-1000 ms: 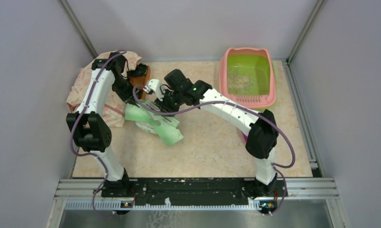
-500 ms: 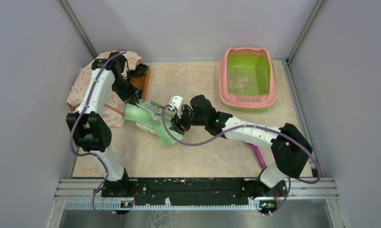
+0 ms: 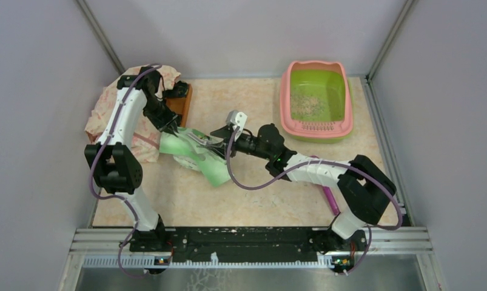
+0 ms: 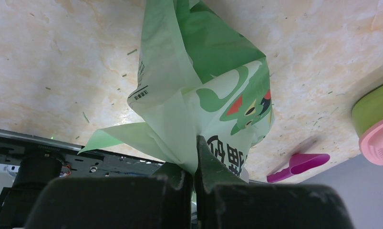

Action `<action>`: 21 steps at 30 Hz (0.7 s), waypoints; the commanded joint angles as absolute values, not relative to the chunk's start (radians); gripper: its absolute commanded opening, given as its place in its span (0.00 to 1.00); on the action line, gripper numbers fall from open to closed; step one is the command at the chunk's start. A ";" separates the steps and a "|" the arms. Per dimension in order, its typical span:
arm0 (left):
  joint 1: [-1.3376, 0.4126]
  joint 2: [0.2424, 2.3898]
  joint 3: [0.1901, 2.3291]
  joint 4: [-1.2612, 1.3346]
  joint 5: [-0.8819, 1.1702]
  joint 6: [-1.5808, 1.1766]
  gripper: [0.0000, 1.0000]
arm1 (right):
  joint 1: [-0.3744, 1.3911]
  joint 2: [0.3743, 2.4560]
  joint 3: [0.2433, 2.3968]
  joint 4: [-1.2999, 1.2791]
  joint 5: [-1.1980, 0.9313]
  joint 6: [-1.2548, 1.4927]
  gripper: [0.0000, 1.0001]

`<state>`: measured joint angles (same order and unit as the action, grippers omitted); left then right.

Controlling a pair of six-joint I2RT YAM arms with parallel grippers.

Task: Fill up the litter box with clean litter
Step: Clamp the cat litter bag at the center of the board.

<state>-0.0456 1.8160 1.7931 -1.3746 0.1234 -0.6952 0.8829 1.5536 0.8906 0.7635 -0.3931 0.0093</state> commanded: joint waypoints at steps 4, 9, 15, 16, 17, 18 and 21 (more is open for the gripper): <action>-0.046 1.807 1.833 -1.386 0.145 -0.682 0.00 | 0.865 1.606 0.908 0.916 -0.438 0.072 0.50; -0.046 1.808 1.833 -1.384 0.150 -0.683 0.00 | 0.864 1.626 0.904 0.914 -0.422 0.068 0.50; -0.046 1.808 1.830 -1.382 0.150 -0.683 0.00 | 0.866 1.649 0.906 0.915 -0.426 0.071 0.50; -0.046 1.809 1.830 -1.382 0.150 -0.684 0.00 | 0.865 1.652 0.909 0.912 -0.429 0.072 0.50; -0.046 1.809 1.830 -1.382 0.150 -0.683 0.00 | 0.866 1.655 0.911 0.908 -0.433 0.072 0.50; -0.046 1.810 1.830 -1.381 0.150 -0.683 0.00 | 0.865 1.658 0.913 0.903 -0.435 0.071 0.50; -0.046 1.810 1.830 -1.379 0.153 -0.682 0.00 | 0.865 1.664 0.908 0.903 -0.431 0.071 0.50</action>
<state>-0.0456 1.8160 1.7931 -1.3697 0.1314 -0.6949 0.8677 1.6604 0.8906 0.8478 -0.4171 0.0608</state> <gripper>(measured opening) 0.018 0.500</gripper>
